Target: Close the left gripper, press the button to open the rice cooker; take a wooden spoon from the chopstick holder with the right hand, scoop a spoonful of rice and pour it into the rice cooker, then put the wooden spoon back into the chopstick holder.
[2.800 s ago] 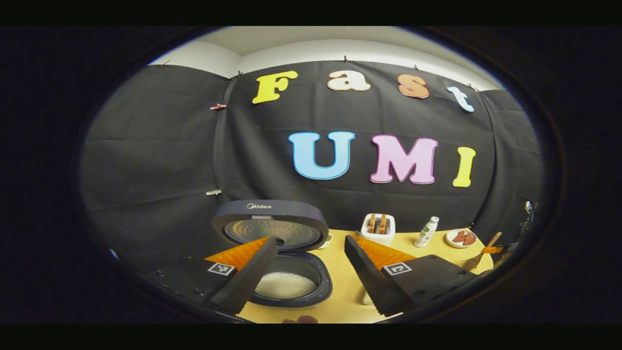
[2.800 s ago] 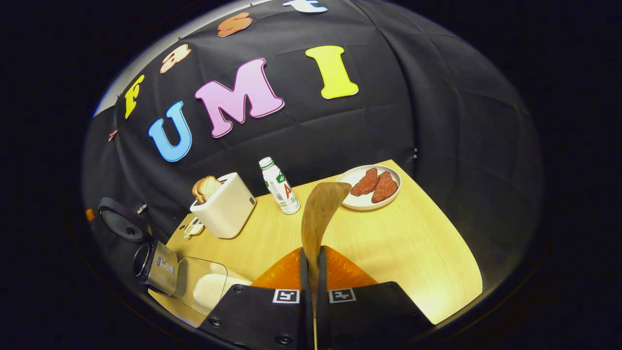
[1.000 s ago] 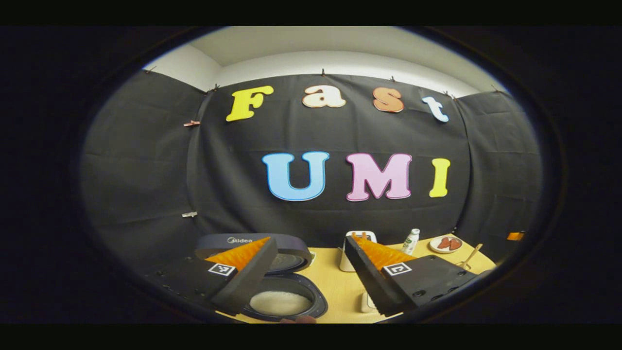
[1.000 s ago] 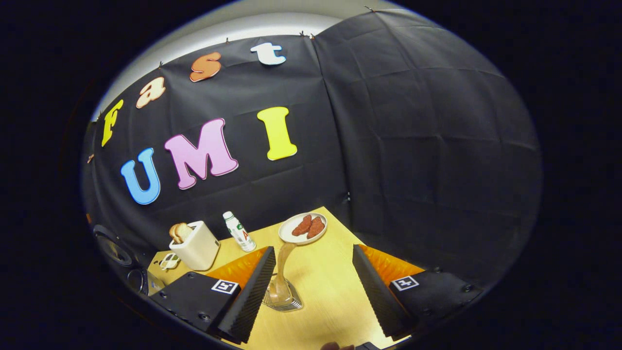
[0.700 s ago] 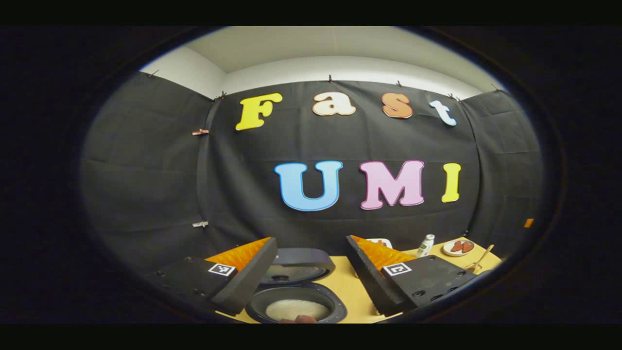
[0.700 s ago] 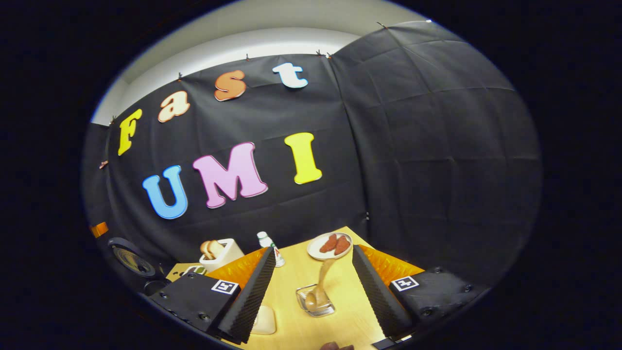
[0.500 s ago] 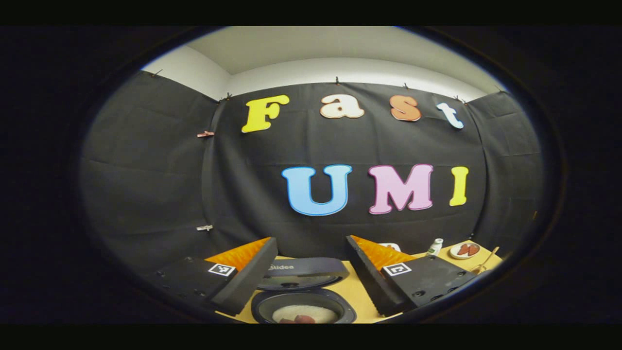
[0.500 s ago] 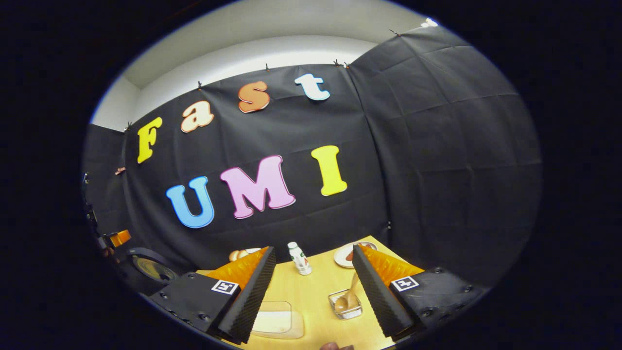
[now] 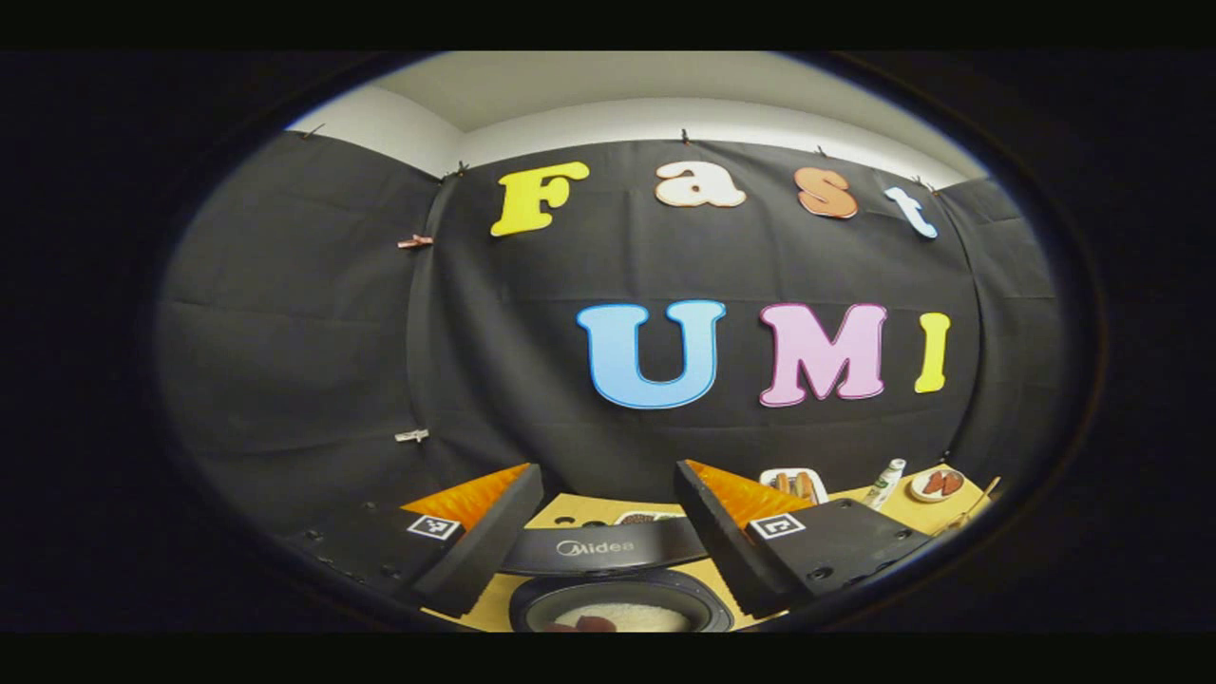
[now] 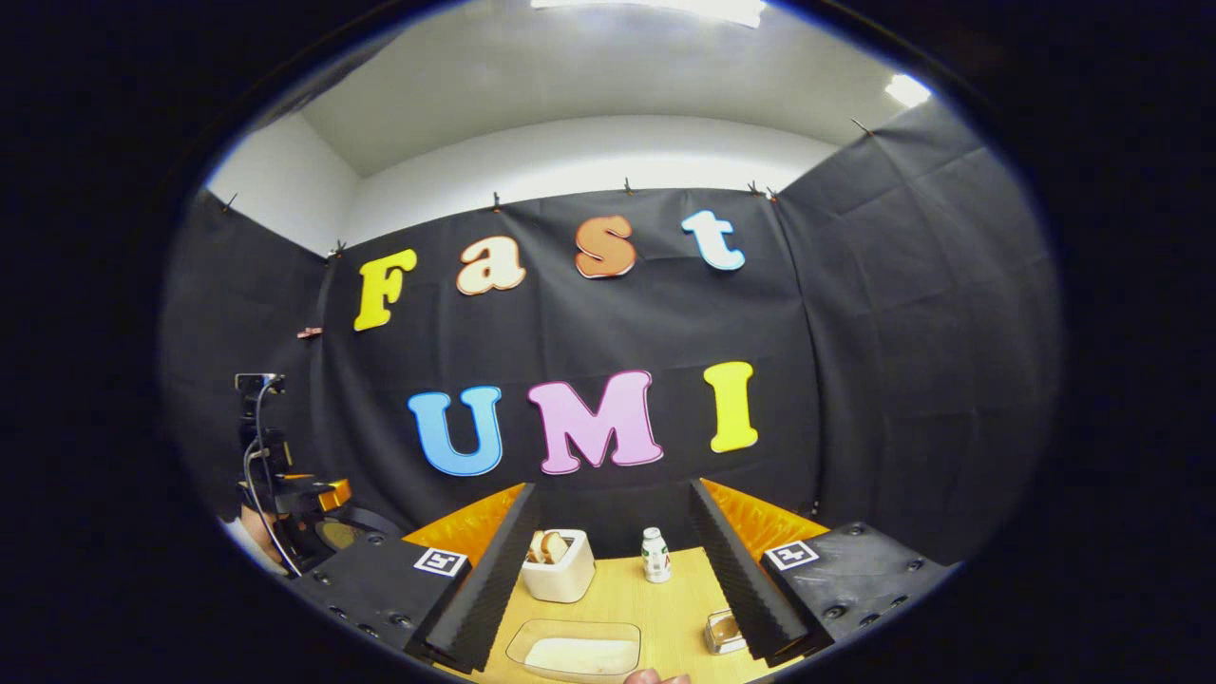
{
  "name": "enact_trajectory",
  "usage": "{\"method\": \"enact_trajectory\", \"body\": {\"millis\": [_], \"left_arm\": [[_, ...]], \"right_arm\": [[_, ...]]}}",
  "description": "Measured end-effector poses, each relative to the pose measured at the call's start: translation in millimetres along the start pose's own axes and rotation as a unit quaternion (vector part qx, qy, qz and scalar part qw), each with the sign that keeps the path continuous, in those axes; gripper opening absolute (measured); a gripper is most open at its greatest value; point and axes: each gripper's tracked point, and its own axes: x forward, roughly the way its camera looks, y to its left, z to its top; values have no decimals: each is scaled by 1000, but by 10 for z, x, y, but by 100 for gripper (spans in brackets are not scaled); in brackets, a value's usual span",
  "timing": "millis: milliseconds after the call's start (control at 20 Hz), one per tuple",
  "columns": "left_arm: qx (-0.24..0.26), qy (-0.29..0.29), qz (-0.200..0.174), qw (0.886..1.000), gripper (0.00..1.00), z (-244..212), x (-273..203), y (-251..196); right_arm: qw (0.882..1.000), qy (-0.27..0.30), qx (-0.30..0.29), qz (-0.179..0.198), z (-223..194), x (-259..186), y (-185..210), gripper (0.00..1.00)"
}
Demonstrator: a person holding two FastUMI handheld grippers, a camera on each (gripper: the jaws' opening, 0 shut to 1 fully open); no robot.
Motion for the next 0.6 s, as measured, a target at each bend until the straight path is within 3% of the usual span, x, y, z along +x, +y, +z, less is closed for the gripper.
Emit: {"method": "enact_trajectory", "body": {"millis": [250, 600], "left_arm": [[-17, 44, 14, 999, 95, -287, 118, 70], [-9, 60, 24, 998, 99, -419, -127, 18]], "right_arm": [[999, -12, -38, 30, 63, 3, 309, 98], [999, 3, -36, 33, -74, 116, 334, 95]]}}
